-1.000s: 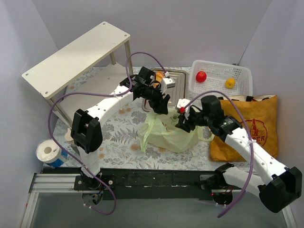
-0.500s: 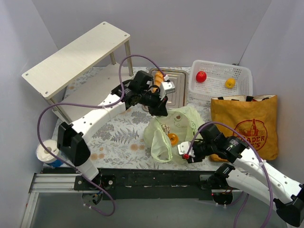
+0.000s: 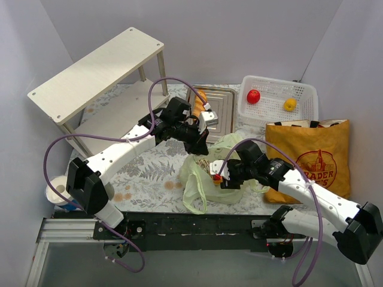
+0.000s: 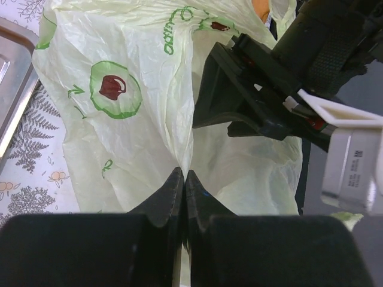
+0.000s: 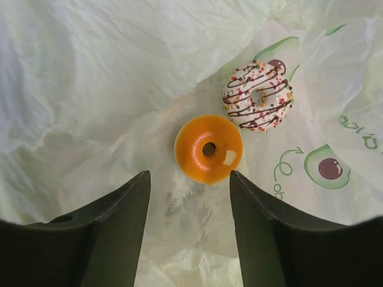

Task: Untie the knot of the grocery bags and take out the mixed food

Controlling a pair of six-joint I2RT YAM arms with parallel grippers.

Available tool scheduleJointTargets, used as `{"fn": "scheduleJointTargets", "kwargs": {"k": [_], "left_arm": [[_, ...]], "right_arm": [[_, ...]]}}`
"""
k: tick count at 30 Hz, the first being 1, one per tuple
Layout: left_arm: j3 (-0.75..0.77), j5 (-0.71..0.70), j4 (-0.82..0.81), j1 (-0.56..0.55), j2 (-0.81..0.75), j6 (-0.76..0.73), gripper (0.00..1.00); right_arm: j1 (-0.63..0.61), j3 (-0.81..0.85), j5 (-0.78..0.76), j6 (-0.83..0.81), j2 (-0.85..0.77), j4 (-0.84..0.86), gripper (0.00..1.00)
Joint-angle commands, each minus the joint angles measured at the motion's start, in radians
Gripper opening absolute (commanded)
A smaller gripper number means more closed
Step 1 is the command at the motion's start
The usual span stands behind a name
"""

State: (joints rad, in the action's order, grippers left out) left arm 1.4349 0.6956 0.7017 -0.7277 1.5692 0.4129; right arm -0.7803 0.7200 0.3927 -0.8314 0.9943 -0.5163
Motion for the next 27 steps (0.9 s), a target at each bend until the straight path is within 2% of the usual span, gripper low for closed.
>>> {"fn": "scheduleJointTargets", "kwargs": {"k": [1, 10, 13, 14, 16, 17, 18, 20, 22, 23, 27], "left_arm": [[-0.016, -0.011, -0.03, 0.002, -0.011, 0.046, 0.0], [-0.025, -0.018, -0.028, 0.004, -0.001, 0.05, 0.0], [-0.031, -0.021, -0.031, 0.004, -0.005, 0.05, 0.0], [-0.033, -0.025, -0.033, 0.004, -0.005, 0.05, 0.0], [-0.036, -0.03, -0.031, 0.005, -0.008, 0.047, 0.0], [-0.037, -0.034, -0.028, 0.007, -0.008, 0.041, 0.0], [-0.037, -0.034, -0.028, 0.008, -0.008, 0.04, 0.0], [-0.041, -0.039, -0.025, 0.011, -0.008, 0.033, 0.0], [-0.041, -0.042, -0.019, 0.011, -0.008, 0.029, 0.0], [-0.042, -0.05, -0.018, 0.013, -0.006, 0.024, 0.0], [-0.05, -0.065, -0.007, 0.013, -0.011, 0.001, 0.0]], "right_arm": [[-0.004, -0.059, -0.049, 0.017, 0.024, 0.146, 0.64], [-0.005, -0.139, -0.034, -0.052, 0.167, 0.323, 0.67], [-0.004, -0.165, -0.066, -0.055, 0.207, 0.406, 0.63], [-0.004, -0.172, -0.077, -0.051, 0.21, 0.429, 0.61], [-0.005, -0.185, -0.087, -0.044, 0.207, 0.447, 0.48], [-0.005, -0.185, -0.083, -0.043, 0.201, 0.44, 0.44], [-0.004, -0.183, -0.066, -0.038, 0.19, 0.427, 0.34], [-0.005, -0.168, -0.054, -0.015, 0.146, 0.371, 0.25], [-0.005, -0.148, -0.048, 0.004, 0.088, 0.291, 0.05], [-0.004, -0.127, -0.051, 0.012, 0.066, 0.268, 0.01], [-0.005, -0.073, -0.055, 0.052, -0.035, 0.15, 0.01]]}}
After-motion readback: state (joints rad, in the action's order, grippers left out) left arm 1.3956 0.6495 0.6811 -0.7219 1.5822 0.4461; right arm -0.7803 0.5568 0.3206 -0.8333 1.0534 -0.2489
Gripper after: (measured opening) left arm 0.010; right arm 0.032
